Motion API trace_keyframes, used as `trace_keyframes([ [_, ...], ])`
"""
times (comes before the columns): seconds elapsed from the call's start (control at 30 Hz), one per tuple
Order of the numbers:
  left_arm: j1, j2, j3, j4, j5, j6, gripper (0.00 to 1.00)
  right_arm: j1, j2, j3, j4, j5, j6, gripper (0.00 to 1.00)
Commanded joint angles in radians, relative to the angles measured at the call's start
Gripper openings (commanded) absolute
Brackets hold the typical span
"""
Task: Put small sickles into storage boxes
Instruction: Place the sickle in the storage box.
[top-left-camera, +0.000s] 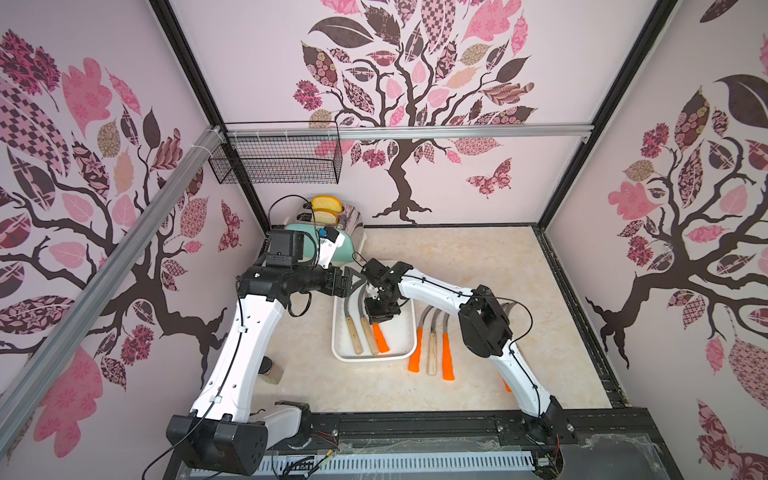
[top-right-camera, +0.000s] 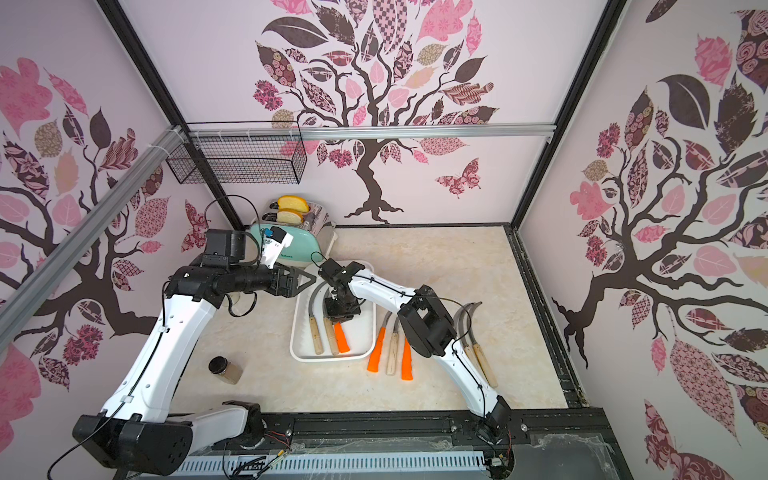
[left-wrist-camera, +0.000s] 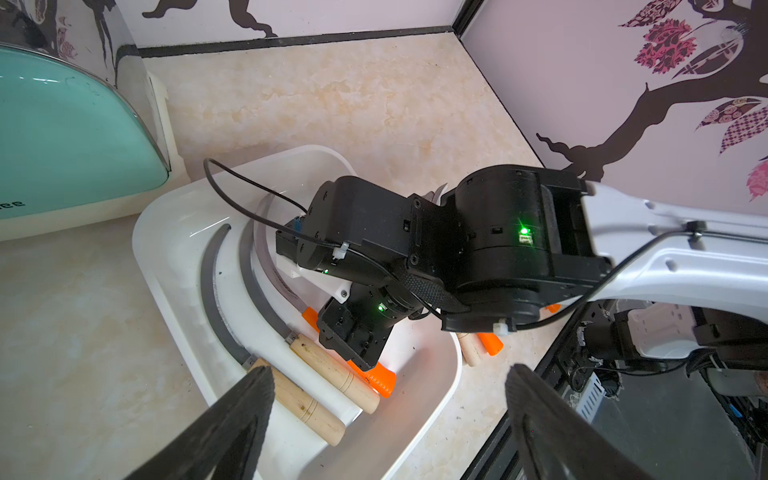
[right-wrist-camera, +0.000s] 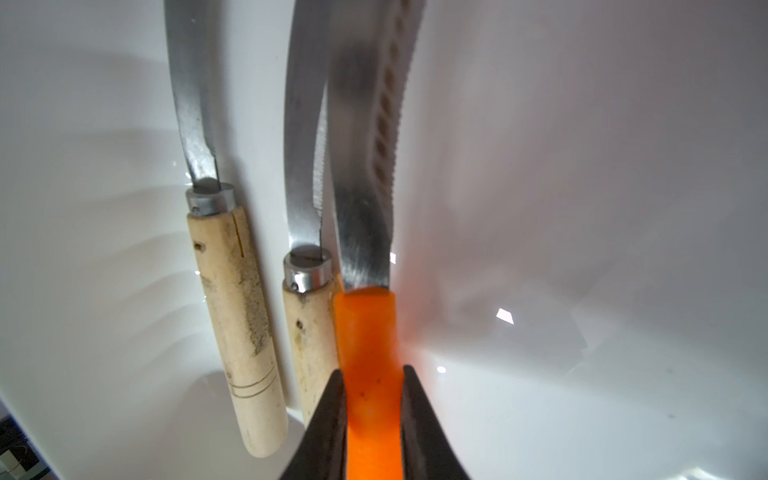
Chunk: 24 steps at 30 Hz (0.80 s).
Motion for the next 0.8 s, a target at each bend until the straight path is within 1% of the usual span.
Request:
trace_keyframes([
  [0.0,0.004,-0.014,0.000,0.017,0.012,0.013,0.91,0.011,0.011,0.019,-0.023,-0.007,-0.001,0.01],
  [0.3,0.004,-0.013,0.000,0.016,0.015,0.016,0.91,0.013,0.014,0.015,-0.026,-0.004,0.001,0.03],
  [0.5,0.004,-0.014,0.005,0.009,0.016,0.021,0.91,0.016,0.017,0.017,-0.029,-0.002,0.001,0.10],
  [0.77,0.003,-0.013,0.007,0.011,0.021,0.017,0.91,0.019,0.018,0.019,-0.035,0.004,-0.002,0.12],
])
